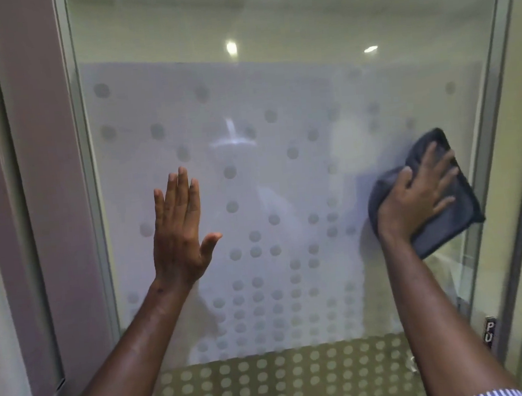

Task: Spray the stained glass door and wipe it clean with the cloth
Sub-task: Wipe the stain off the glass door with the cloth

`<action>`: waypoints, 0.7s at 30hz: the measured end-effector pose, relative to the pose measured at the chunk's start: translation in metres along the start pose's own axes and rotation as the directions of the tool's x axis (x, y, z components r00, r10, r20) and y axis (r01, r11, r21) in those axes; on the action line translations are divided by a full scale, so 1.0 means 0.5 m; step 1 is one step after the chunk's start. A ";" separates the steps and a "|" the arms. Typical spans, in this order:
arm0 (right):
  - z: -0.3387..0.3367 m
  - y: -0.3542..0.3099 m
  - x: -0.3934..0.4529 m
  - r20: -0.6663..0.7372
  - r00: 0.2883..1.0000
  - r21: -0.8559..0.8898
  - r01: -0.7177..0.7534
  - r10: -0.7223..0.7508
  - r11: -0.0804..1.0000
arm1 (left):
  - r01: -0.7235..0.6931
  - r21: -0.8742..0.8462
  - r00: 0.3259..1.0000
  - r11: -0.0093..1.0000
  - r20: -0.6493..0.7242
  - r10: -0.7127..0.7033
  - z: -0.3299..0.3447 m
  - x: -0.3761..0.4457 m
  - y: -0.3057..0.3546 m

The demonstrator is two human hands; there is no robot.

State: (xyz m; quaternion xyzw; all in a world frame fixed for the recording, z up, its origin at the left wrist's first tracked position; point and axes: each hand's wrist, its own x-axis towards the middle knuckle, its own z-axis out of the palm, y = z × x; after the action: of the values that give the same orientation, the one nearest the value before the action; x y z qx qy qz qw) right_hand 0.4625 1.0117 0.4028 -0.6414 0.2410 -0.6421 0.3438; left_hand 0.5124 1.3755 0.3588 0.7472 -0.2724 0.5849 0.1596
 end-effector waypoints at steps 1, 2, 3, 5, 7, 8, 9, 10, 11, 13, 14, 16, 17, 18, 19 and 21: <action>-0.002 0.015 -0.029 0.004 0.999 0.011 -0.033 0.033 0.999 | 0.001 -0.016 1.000 1.000 -0.008 -0.002 0.000 0.000 0.001; -0.002 0.022 -0.060 0.015 0.998 0.031 -0.054 0.054 0.998 | 0.001 -0.034 1.000 0.999 -0.019 -0.002 0.000 0.000 0.001; 0.000 0.024 -0.091 0.031 0.997 0.056 -0.066 0.065 0.996 | 0.000 -0.052 0.999 0.999 -0.032 -0.002 -0.001 0.000 0.002; 0.008 0.010 -0.151 0.073 0.995 0.100 -0.070 0.063 0.993 | 0.005 -0.085 0.998 0.996 -0.060 -0.010 0.000 0.000 0.001; 0.018 -0.022 -0.201 0.119 0.991 0.132 -0.080 0.064 0.988 | 0.022 -0.119 0.994 0.993 -0.101 -0.034 0.002 0.000 0.005; 0.021 -0.044 -0.222 0.142 0.987 0.151 -0.094 0.073 0.984 | 0.026 -0.136 0.991 0.990 -0.126 -0.043 0.001 -0.002 0.012; 0.024 -0.065 -0.238 0.165 0.983 0.176 -0.113 0.084 0.978 | 0.017 -0.146 0.987 0.989 -0.153 -0.040 0.001 -0.005 0.022; 0.026 -0.085 -0.252 0.189 0.978 0.205 -0.132 0.093 0.970 | -0.001 -0.148 0.984 0.989 -0.178 -0.025 0.000 -0.009 0.037; 0.028 -0.102 -0.264 0.215 0.972 0.236 -0.150 0.099 0.960 | -0.023 -0.152 0.980 0.988 -0.198 -0.007 -0.001 -0.014 0.055; 0.026 -0.129 -0.284 0.273 0.957 0.280 -0.181 0.102 0.943 | -0.045 -0.193 0.982 0.980 -0.191 0.008 -0.003 -0.025 0.100; 0.022 -0.138 -0.292 0.303 0.947 0.293 -0.195 0.102 0.936 | -0.032 -0.223 0.988 0.974 -0.154 -0.003 -0.005 -0.028 0.123; 0.012 -0.150 -0.306 0.364 0.927 0.310 -0.212 0.091 0.927 | 0.072 -0.277 0.997 0.958 -0.014 -0.079 -0.011 -0.026 0.164; 0.004 -0.154 -0.311 0.391 0.917 0.312 -0.215 0.081 0.925 | 0.146 -0.295 0.989 0.944 0.066 -0.133 -0.012 -0.023 0.180; -0.004 -0.157 -0.314 0.416 0.906 0.315 -0.222 0.075 0.923 | 0.208 -0.304 0.976 0.930 0.127 -0.177 -0.011 -0.020 0.193; -0.012 -0.158 -0.316 0.440 0.895 0.321 -0.231 0.072 0.918 | 0.251 -0.308 0.964 0.918 0.166 -0.208 -0.010 -0.016 0.202; -0.024 -0.155 -0.316 0.474 0.878 0.339 -0.244 0.059 0.909 | 0.299 -0.304 0.948 0.904 0.204 -0.245 -0.008 -0.007 0.213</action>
State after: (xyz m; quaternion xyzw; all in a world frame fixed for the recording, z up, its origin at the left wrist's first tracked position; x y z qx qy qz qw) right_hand 0.4309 1.1792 0.3564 -0.6708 0.0724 -0.4798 0.5609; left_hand 0.4455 1.2931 0.3479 0.7851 -0.2716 0.4403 0.3406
